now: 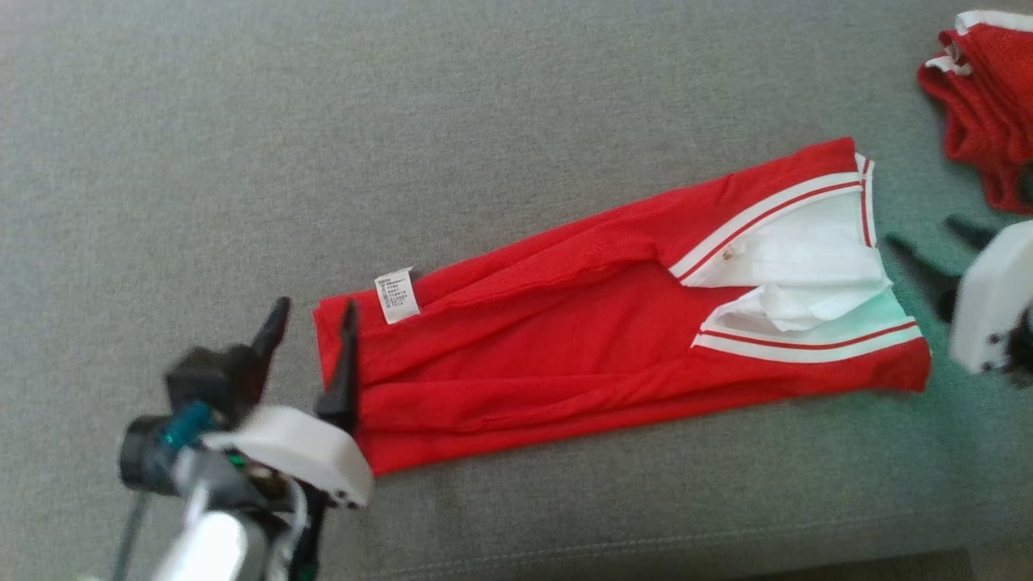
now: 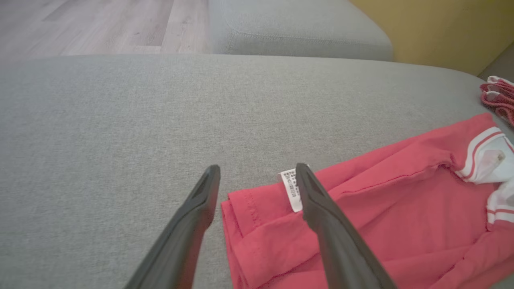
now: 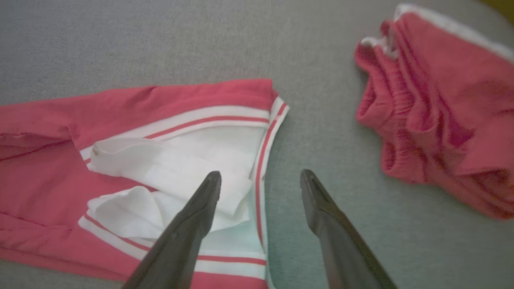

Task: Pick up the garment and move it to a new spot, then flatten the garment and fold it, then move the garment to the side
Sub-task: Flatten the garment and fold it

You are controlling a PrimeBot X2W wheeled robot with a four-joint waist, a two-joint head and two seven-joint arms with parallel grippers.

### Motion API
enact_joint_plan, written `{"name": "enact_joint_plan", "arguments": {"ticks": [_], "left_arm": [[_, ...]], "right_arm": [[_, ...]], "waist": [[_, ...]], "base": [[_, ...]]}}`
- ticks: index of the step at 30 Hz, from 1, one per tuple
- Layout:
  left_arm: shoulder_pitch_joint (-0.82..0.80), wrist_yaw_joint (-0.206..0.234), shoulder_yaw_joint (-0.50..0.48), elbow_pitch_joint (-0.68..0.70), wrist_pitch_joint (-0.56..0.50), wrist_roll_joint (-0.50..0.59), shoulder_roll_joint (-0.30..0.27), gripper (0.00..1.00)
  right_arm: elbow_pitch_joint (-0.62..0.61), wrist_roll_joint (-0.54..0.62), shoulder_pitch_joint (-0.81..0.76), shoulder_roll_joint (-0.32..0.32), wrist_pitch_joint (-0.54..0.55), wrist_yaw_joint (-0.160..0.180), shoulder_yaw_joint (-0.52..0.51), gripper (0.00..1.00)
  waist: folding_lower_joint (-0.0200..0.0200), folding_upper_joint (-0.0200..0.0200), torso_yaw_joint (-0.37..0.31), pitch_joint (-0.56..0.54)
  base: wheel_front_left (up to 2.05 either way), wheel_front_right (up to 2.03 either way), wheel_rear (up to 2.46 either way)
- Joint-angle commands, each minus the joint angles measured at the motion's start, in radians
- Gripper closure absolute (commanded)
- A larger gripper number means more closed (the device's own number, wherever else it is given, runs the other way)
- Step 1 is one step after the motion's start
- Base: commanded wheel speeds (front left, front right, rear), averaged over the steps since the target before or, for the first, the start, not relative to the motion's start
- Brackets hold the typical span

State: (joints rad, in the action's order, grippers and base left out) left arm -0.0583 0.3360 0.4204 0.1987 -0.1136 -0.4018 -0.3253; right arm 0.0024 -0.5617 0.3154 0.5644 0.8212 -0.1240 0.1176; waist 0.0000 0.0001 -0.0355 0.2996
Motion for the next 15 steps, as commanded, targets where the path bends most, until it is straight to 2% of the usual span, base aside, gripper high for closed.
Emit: {"name": "enact_joint_plan", "arguments": {"ticks": [1,6,11,15], "left_arm": [[-0.009,0.007,-0.018,0.019,0.052,0.033,0.000,0.00],[-0.013,0.005,0.009,-0.040,0.211,0.047,0.076,0.00],[-0.029,-0.008,0.041,-0.132,0.288,0.061,0.116,0.00],[-0.039,-0.015,0.046,-0.174,0.333,0.060,0.143,0.00]], "right_arm": [[-0.012,0.010,0.012,-0.016,0.025,-0.007,-0.009,0.00],[0.085,0.079,0.057,-0.109,0.077,-0.007,-0.076,0.00],[0.165,0.104,0.074,-0.176,0.112,-0.007,-0.106,0.00],[0.185,0.105,0.063,-0.191,0.140,-0.007,-0.082,0.00]], "waist": [[0.0000,-0.0001,0.006,0.012],[0.0000,-0.0001,0.035,0.045],[0.0000,-0.0001,0.068,0.061],[0.0000,-0.0001,0.089,0.061]], "base": [[0.00,0.00,0.00],[0.00,0.00,0.00],[0.00,0.00,0.00],[0.00,0.00,0.00]]}}
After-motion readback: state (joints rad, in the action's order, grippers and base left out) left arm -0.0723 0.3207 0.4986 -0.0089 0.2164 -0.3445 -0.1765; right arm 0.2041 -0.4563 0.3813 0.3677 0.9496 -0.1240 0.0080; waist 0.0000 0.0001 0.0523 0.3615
